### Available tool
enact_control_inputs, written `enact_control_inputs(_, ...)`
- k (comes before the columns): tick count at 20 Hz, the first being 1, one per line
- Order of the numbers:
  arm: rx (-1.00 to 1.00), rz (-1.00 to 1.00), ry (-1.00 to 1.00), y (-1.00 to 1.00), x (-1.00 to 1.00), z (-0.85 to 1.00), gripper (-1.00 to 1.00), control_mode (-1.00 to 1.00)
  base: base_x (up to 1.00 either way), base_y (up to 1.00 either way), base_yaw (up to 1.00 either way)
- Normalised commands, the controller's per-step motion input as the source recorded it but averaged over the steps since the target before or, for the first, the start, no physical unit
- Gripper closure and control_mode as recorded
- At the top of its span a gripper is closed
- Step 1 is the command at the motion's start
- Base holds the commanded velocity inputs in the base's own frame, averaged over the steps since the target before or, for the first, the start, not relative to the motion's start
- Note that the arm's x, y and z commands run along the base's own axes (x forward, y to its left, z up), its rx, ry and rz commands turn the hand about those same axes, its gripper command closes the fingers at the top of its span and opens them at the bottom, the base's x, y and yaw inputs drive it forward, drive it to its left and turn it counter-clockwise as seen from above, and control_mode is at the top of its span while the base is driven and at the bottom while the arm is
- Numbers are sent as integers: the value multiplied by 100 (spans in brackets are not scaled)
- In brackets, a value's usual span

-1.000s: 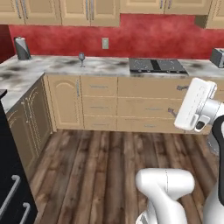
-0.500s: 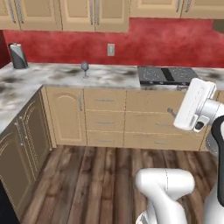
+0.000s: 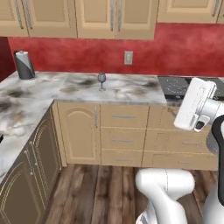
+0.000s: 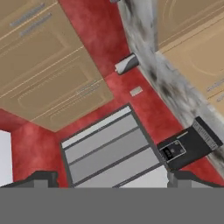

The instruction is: Retrieve the wine glasses from the counter and place one next to each plate.

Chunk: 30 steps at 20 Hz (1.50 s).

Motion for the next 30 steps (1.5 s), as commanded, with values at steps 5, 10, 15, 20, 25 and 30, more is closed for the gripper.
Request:
enact_control_inputs(5,0,0,0,0,0,0,-100,100,100,29,0)
enact_control_inputs(10,0,0,0,0,0,0,-100,100,100,57,0)
enact_control_inputs(15,0,0,0,0,0,0,-100,100,92,51,-5)
enact_control_inputs(20,0,0,0,0,0,0,-100,100,53,23,-25)
enact_control_inputs(25,0,0,0,0,0,0,-100,100,1,-10,-14)
enact_control_inputs(30,0,0,0,0,0,0,-100,100,25,0,-20)
